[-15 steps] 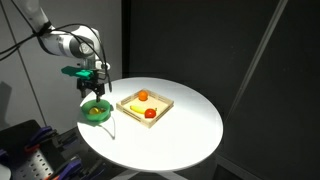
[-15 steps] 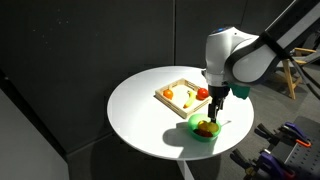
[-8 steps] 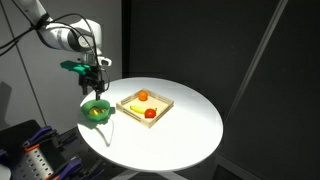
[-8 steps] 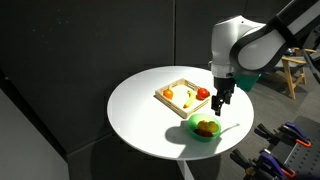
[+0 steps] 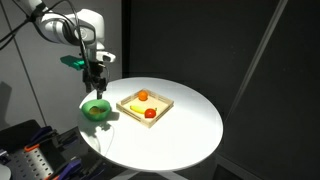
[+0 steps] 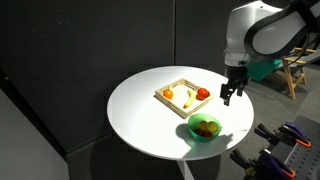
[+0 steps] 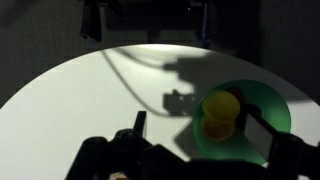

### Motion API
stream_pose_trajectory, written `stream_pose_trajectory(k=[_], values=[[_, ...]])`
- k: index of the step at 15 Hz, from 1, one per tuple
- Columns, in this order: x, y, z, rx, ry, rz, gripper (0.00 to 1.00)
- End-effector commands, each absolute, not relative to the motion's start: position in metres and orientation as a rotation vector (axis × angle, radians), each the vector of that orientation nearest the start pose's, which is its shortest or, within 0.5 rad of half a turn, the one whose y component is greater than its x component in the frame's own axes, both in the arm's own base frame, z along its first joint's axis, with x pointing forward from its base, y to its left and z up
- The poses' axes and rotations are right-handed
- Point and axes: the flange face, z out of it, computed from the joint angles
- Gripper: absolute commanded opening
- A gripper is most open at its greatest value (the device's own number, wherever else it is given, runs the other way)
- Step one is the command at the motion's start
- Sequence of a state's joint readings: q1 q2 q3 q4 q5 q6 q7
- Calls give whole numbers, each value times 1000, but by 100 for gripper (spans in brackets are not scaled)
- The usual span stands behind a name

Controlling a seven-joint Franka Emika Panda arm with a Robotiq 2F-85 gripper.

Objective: Put the lemon plush toy in the green bowl

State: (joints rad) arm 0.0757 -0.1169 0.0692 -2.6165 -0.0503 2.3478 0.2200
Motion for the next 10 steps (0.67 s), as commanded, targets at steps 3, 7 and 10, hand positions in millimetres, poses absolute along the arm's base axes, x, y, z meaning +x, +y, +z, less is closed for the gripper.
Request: stream_pose_trajectory(k=[3,7,10], values=[[386,33,321,-3158,189,98,100],[376,26,346,-3157,164,5,100],[370,27,358,-3151,110,-28,100]])
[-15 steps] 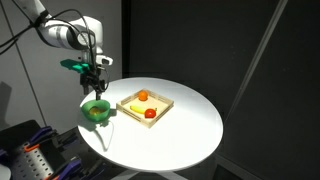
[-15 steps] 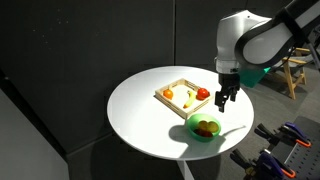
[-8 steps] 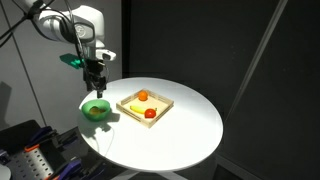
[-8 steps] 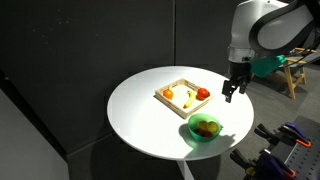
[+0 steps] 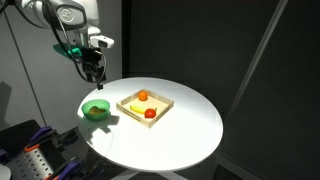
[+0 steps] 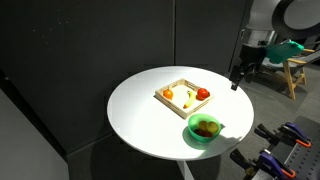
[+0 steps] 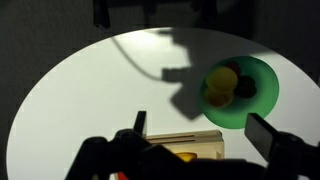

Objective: Put the lemon plush toy in the green bowl

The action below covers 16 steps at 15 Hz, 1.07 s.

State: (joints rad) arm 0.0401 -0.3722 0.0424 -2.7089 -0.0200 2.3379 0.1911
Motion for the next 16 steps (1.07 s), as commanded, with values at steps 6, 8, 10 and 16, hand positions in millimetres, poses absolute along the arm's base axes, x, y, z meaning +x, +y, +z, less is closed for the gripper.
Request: stream_pose_trajectory(k=[6,8,10,16], values=[[372,30,359,-3170,102,-29,100],[372,30,357,-3170,100,-22,100],[372,30,356,-3170,100,-19,100],[372,30,356,-3171,100,-17,100]])
